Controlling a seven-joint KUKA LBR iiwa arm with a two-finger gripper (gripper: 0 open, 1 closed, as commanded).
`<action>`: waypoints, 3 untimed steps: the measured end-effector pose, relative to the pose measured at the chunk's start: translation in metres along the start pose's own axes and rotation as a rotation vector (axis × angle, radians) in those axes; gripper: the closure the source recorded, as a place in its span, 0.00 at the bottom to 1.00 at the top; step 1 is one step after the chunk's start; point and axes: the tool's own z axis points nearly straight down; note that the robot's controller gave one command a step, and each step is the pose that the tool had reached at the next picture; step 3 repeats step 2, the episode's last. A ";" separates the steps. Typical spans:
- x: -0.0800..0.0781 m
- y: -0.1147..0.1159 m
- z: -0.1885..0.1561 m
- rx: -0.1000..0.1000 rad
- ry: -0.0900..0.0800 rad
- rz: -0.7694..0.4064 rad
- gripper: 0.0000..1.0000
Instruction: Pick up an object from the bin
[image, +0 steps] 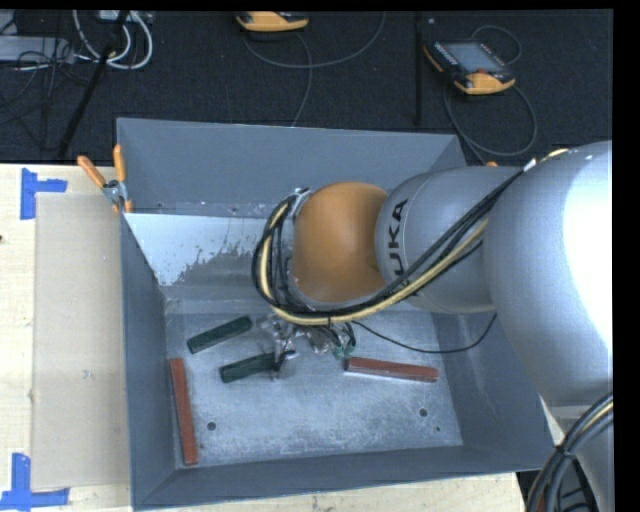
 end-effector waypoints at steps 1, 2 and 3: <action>-0.024 -0.011 0.000 0.001 -0.003 -0.186 1.00; -0.014 0.004 -0.146 0.003 -0.007 -0.550 1.00; -0.014 0.004 -0.146 0.003 -0.007 -0.550 1.00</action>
Offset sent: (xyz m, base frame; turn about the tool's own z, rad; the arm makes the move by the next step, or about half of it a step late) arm 0.0253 -0.0046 -0.0001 -0.1872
